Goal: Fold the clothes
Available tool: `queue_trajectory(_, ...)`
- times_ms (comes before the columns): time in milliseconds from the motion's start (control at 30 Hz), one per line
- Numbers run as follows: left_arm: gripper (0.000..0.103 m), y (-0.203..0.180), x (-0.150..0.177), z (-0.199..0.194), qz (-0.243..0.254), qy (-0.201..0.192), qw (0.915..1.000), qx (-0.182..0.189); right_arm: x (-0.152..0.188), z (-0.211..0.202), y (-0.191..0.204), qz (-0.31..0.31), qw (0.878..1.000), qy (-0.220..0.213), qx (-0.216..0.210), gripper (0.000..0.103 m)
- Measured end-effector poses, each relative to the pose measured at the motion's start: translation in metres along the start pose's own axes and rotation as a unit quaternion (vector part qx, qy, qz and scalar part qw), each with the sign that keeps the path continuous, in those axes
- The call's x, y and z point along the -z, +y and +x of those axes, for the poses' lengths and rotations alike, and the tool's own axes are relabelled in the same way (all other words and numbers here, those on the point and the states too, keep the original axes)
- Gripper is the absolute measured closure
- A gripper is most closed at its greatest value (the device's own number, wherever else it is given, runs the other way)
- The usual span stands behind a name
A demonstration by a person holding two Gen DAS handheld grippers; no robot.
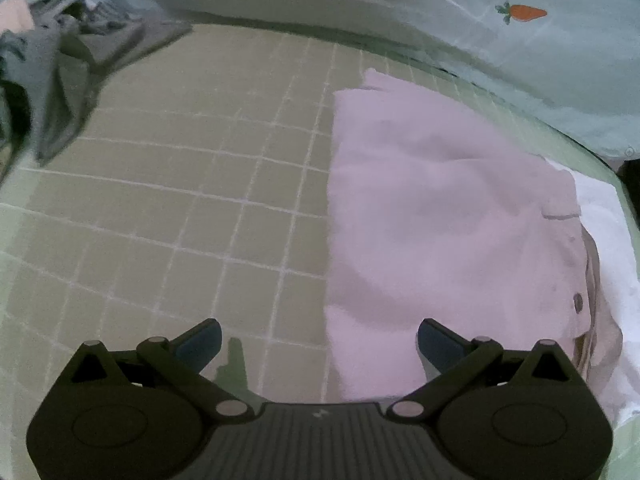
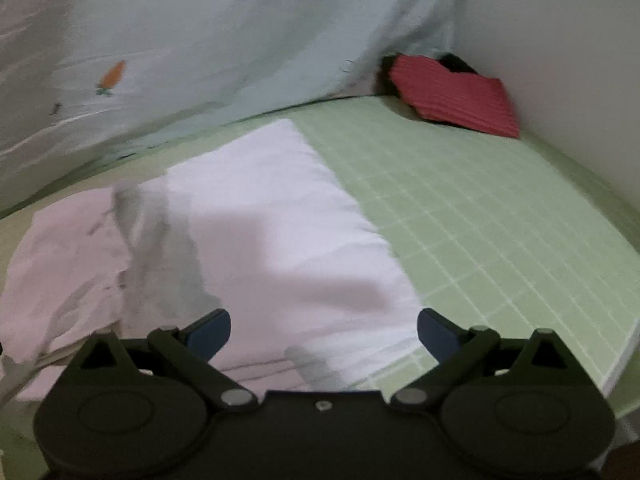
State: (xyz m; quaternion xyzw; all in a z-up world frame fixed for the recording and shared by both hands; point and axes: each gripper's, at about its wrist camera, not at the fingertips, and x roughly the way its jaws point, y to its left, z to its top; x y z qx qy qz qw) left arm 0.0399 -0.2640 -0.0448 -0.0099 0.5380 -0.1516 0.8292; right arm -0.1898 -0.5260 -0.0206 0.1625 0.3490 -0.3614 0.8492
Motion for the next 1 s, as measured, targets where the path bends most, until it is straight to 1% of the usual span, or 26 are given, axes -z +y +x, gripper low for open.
queue_trajectory(100,0.004,-0.003,-0.009,0.011,0.002,0.003,0.9999,0.011,0.001,0.005,-0.003,0.007,1.000,0.008,0.015,0.002)
queue_trajectory(133,0.007,-0.003,-0.012,0.013,0.003,0.002,0.9999,0.015,0.002,0.006,-0.003,0.007,1.000,0.011,0.018,0.002)
queue_trajectory(200,0.018,-0.003,-0.018,0.019,0.003,0.009,0.9994,0.035,0.002,0.008,0.000,0.005,1.000,0.015,0.022,0.002)
queue_trajectory(233,0.023,-0.005,-0.021,0.021,0.007,0.009,0.9992,0.038,0.002,0.010,0.001,0.004,1.000,0.017,0.025,0.002)
queue_trajectory(267,0.035,-0.007,-0.023,0.022,0.010,0.008,0.9991,0.040,0.002,0.011,0.002,0.002,0.999,0.020,0.027,0.002)
queue_trajectory(300,0.044,-0.010,-0.025,0.023,0.019,0.006,0.9990,0.041,0.002,0.013,0.003,0.002,0.999,0.021,0.029,0.002)
queue_trajectory(333,0.071,-0.012,-0.026,0.022,0.023,0.004,0.9989,0.041,0.001,0.014,0.005,0.003,0.999,0.023,0.030,0.002)
queue_trajectory(367,0.085,-0.013,-0.027,0.022,0.026,0.003,0.9988,0.040,0.001,0.016,0.006,0.003,0.999,0.024,0.030,0.002)
queue_trajectory(400,0.092,-0.012,-0.027,0.020,0.022,0.000,0.9991,0.036,0.001,0.017,0.008,0.002,0.999,0.025,0.030,0.002)
queue_trajectory(433,0.095,-0.010,-0.027,0.019,0.016,-0.004,0.9994,0.032,0.000,0.018,0.010,0.002,0.999,0.025,0.030,0.002)
queue_trajectory(500,0.096,-0.002,-0.024,0.014,-0.016,-0.013,0.9995,0.025,0.000,0.019,0.014,0.000,0.999,0.026,0.028,0.002)
queue_trajectory(533,0.098,0.000,-0.022,0.010,-0.019,-0.021,0.9995,0.015,0.001,0.019,0.016,-0.001,0.999,0.026,0.025,0.002)
queue_trajectory(567,0.099,0.001,-0.021,0.007,-0.020,-0.029,0.9994,0.005,0.001,0.020,0.019,-0.003,0.999,0.026,0.021,0.002)
queue_trajectory(667,0.102,0.008,-0.019,-0.005,-0.002,-0.053,0.9980,-0.034,0.001,0.022,0.026,-0.007,1.000,0.022,0.013,0.002)
queue_trajectory(733,0.103,0.031,-0.020,-0.013,-0.017,-0.066,0.9946,-0.078,0.000,0.024,0.030,-0.003,1.000,0.020,0.005,0.002)
queue_trajectory(800,0.103,0.055,-0.021,-0.022,-0.034,-0.078,0.9886,-0.124,0.000,0.026,0.033,0.000,1.000,0.019,-0.005,0.002)
queue_trajectory(833,0.103,0.067,-0.022,-0.026,-0.053,-0.076,0.9901,-0.105,0.000,0.027,0.035,-0.001,1.000,0.019,-0.010,0.002)
queue_trajectory(900,0.102,0.091,-0.024,-0.034,-0.096,-0.071,0.9915,-0.053,0.002,0.030,0.038,-0.006,1.000,0.023,-0.019,0.002)
queue_trajectory(933,0.099,0.092,-0.023,-0.036,-0.097,-0.070,0.9920,-0.039,0.003,0.032,0.040,-0.008,0.999,0.026,-0.023,0.002)
queue_trajectory(967,0.088,0.088,-0.023,-0.037,-0.090,-0.071,0.9932,-0.022,0.003,0.033,0.041,-0.010,0.999,0.029,-0.027,0.002)
queue_trajectory(1000,0.081,0.083,-0.022,-0.038,-0.081,-0.071,0.9941,-0.004,0.004,0.034,0.043,-0.012,0.999,0.031,-0.031,0.002)
